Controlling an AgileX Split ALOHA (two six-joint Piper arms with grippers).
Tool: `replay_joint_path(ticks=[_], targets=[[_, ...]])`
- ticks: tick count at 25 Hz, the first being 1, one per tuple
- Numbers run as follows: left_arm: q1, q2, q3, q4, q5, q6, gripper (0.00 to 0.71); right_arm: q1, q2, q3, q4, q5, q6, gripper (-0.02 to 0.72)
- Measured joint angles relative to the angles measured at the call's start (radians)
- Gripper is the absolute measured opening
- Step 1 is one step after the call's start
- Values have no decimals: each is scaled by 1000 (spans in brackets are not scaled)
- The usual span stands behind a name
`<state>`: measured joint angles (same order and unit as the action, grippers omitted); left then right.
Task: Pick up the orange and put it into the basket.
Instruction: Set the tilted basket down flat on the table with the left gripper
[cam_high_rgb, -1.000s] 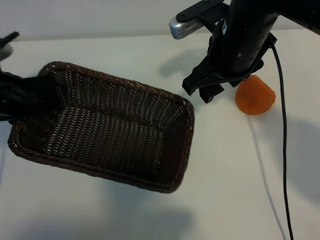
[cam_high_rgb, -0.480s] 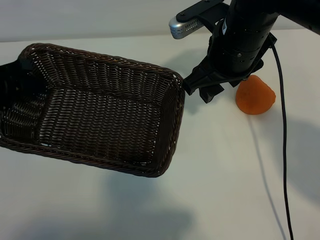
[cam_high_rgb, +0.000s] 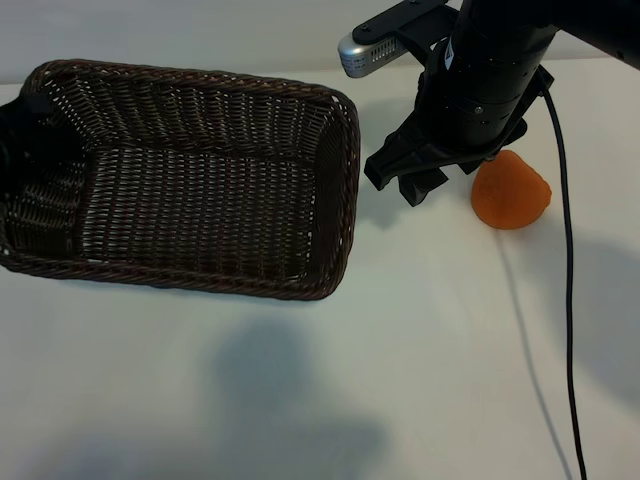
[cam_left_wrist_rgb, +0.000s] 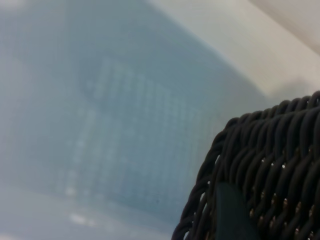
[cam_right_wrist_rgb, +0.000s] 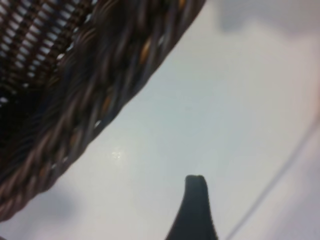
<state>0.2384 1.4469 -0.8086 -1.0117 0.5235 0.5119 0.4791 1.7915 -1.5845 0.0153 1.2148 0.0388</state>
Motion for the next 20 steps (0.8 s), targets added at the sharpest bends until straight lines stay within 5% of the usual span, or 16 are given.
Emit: replay_joint_path(ticks=[11, 20], targets=[[-4, 185, -34, -269, -57, 217, 417, 0, 0, 0, 0, 0, 0, 570], [-112, 302, -135, -287, -102, 204, 417, 0, 0, 0, 0, -1, 0, 570]])
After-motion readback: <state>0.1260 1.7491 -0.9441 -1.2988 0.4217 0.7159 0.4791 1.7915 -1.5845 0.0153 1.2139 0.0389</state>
